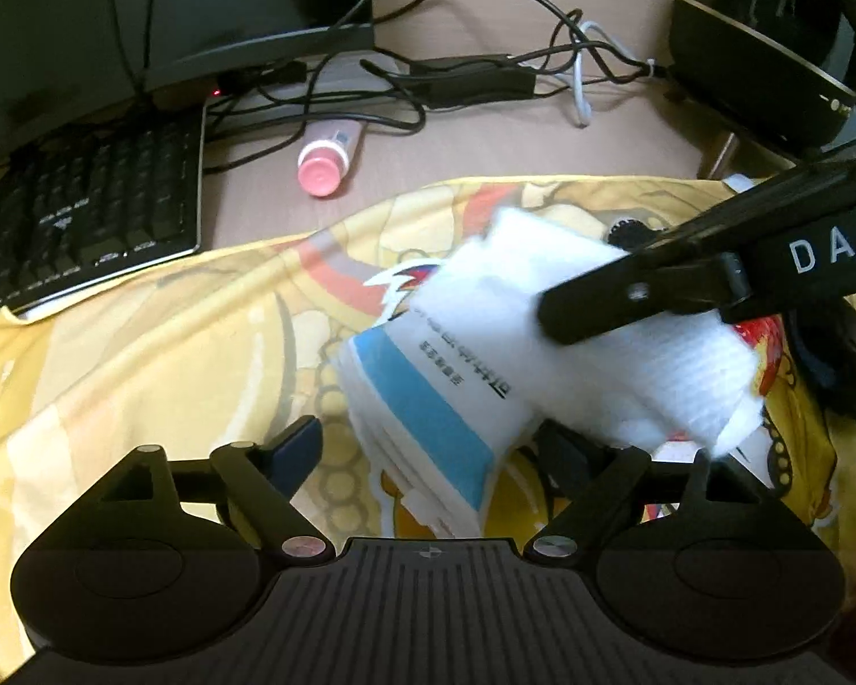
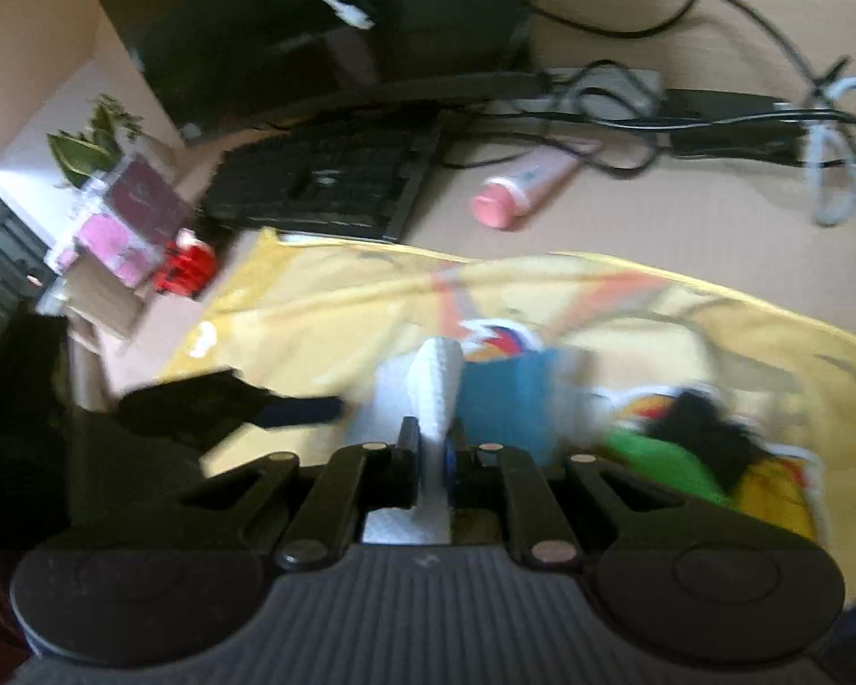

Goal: Clean container
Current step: 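Wipe the blue-and-white tissue pack with the tissue in the right tool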

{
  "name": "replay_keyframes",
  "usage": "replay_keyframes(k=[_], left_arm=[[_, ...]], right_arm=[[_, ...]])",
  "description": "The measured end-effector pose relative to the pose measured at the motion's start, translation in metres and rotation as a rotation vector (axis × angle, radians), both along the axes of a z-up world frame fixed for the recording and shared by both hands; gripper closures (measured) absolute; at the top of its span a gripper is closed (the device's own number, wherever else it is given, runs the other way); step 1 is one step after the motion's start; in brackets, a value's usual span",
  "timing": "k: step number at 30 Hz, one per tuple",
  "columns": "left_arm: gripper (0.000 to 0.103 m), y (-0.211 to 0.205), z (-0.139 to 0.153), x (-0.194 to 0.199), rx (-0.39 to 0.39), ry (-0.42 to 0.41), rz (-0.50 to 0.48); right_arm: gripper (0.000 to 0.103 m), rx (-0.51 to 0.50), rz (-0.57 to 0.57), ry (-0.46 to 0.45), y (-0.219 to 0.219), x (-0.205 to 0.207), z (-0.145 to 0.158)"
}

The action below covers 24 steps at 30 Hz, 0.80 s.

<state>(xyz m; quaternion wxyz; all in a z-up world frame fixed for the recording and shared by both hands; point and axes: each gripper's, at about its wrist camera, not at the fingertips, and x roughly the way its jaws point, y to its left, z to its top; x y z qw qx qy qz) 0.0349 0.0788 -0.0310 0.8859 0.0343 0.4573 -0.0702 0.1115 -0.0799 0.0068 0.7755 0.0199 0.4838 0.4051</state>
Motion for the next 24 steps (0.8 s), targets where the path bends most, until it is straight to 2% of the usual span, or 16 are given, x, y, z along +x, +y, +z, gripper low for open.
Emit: replay_keyframes(k=[4, 7, 9, 10, 15, 17, 19, 20, 22, 24], left_arm=[[0.011, -0.005, 0.004, 0.0, 0.0, -0.008, -0.021], [0.011, -0.009, 0.009, -0.004, 0.012, -0.018, -0.052], [0.01, -0.014, 0.014, -0.008, 0.049, -0.046, -0.109], [0.01, -0.017, 0.015, -0.01, 0.082, -0.065, -0.148], [0.01, -0.044, 0.002, -0.024, 0.398, -0.142, -0.449], [0.008, -0.055, -0.007, -0.028, 0.487, -0.18, -0.553], [0.008, -0.062, -0.01, -0.025, 0.522, -0.199, -0.602], [0.01, -0.056, -0.008, -0.018, 0.465, -0.18, -0.563], [0.034, -0.04, -0.003, -0.004, 0.316, -0.129, -0.458], [0.042, -0.025, 0.002, 0.011, 0.167, -0.078, -0.352]], right_arm=[[0.093, -0.048, -0.023, -0.015, -0.015, 0.001, -0.008], [0.093, -0.082, -0.029, -0.065, -0.02, -0.001, -0.008], [0.093, -0.122, -0.041, -0.097, -0.022, 0.0, -0.008], [0.093, -0.137, -0.047, -0.105, -0.023, 0.002, -0.009], [0.093, -0.061, -0.099, -0.038, -0.035, 0.013, -0.006], [0.093, -0.041, -0.112, -0.041, -0.038, 0.013, -0.001], [0.093, -0.029, -0.122, -0.045, -0.041, 0.012, 0.003], [0.093, -0.024, -0.128, -0.047, -0.043, 0.011, 0.005], [0.093, -0.012, -0.143, -0.049, -0.048, 0.009, 0.008], [0.093, -0.001, -0.159, -0.051, -0.053, 0.008, 0.011]])
